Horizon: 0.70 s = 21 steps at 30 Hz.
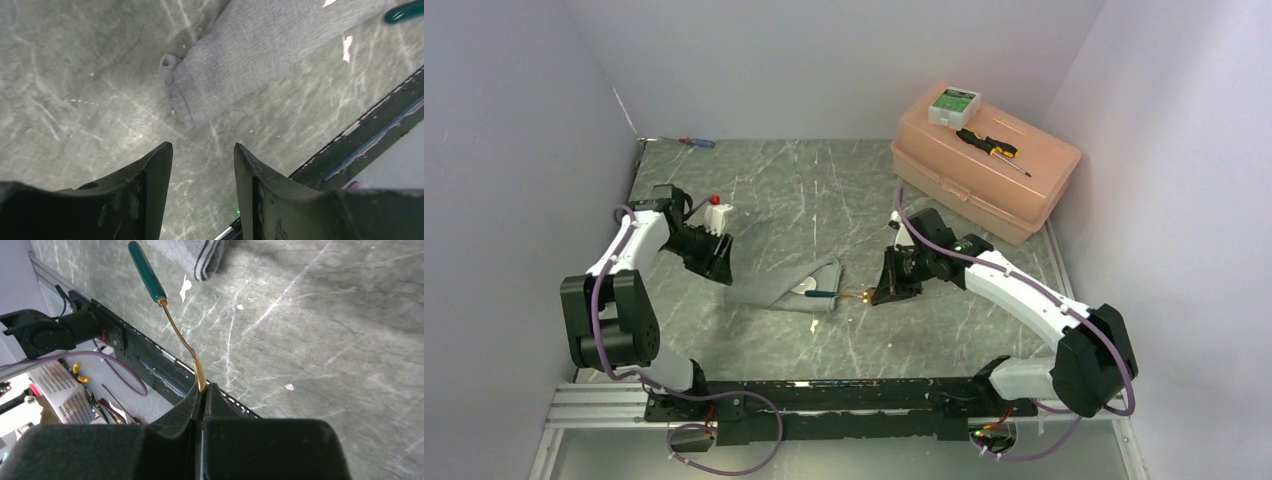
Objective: Fold the napkin into a case and place the utensils inside
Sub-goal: Insert the spoon into the folded napkin.
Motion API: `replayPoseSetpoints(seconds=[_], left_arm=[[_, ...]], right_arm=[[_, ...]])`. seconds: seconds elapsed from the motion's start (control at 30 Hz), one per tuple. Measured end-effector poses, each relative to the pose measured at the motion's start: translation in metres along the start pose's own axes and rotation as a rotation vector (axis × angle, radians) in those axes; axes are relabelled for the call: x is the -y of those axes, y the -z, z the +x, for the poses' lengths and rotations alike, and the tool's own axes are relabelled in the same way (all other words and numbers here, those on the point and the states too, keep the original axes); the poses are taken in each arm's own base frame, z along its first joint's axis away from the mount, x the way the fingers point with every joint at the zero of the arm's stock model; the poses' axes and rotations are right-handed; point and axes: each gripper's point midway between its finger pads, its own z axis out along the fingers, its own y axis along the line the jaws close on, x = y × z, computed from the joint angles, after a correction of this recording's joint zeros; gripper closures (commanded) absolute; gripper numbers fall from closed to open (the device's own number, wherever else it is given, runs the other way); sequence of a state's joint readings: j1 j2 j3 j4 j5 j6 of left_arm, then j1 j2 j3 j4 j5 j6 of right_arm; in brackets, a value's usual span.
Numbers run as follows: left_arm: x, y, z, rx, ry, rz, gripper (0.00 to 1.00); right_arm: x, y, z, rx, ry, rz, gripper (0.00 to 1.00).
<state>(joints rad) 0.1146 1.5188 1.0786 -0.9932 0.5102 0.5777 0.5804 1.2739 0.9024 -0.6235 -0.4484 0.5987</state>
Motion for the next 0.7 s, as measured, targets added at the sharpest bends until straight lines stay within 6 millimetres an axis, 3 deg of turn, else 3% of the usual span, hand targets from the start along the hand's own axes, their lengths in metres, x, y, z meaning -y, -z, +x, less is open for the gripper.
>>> replayPoseSetpoints(seconds=[0.17,0.47,0.7], left_arm=[[0.005,-0.009,-0.001,-0.001,0.056,0.052,0.56],[-0.007,-0.034,0.006,-0.05,0.13,0.082,0.72],[-0.014,-0.048,0.007,-0.065,0.159,0.088,0.72]], right_arm=[[-0.005,-0.019,0.006,-0.036,0.014,-0.017,1.0],[-0.004,-0.05,0.001,-0.055,-0.003,-0.017,1.0],[0.002,-0.068,-0.004,-0.061,-0.013,-0.014,1.0]])
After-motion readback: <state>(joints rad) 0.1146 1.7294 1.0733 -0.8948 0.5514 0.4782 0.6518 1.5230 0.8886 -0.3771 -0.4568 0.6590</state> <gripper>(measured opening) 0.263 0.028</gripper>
